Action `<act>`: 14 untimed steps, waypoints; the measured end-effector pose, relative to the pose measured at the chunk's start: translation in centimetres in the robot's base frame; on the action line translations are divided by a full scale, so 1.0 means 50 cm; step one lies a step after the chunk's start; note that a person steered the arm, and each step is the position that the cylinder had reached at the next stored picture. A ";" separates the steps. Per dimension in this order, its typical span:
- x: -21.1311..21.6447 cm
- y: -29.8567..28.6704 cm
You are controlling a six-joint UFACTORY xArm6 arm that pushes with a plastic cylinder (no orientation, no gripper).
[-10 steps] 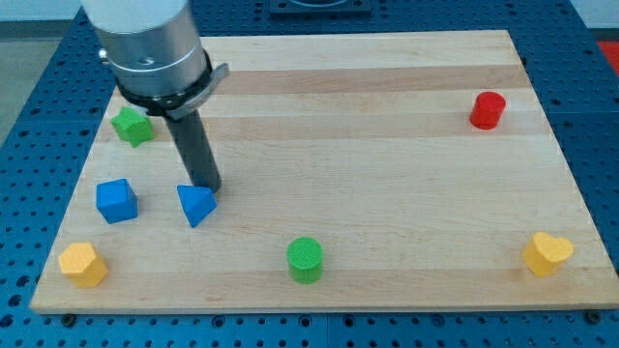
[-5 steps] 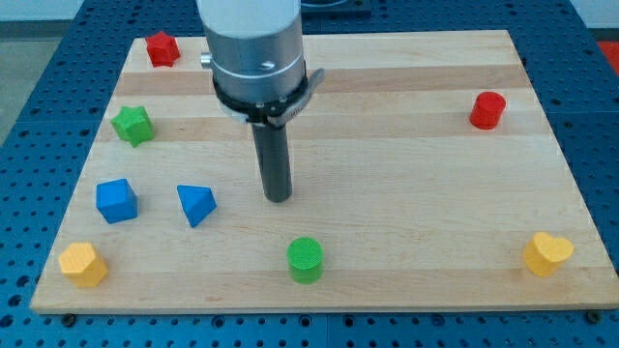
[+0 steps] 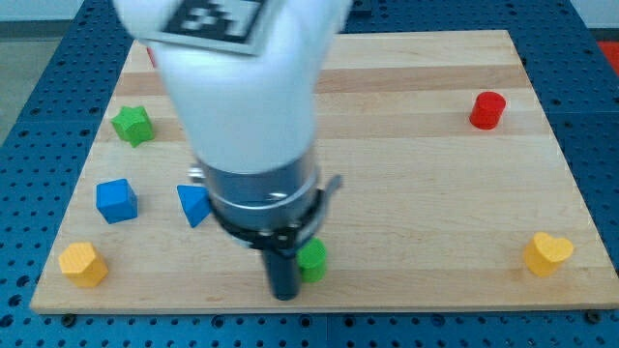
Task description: Push green circle diagonally above blue triangle
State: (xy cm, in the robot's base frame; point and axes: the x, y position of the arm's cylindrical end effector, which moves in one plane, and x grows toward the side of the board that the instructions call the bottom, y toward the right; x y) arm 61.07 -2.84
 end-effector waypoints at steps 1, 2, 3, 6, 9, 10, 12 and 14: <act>-0.011 0.016; -0.031 0.049; -0.031 0.116; -0.046 0.055; -0.137 0.053; -0.204 0.008; -0.262 -0.097; -0.315 -0.147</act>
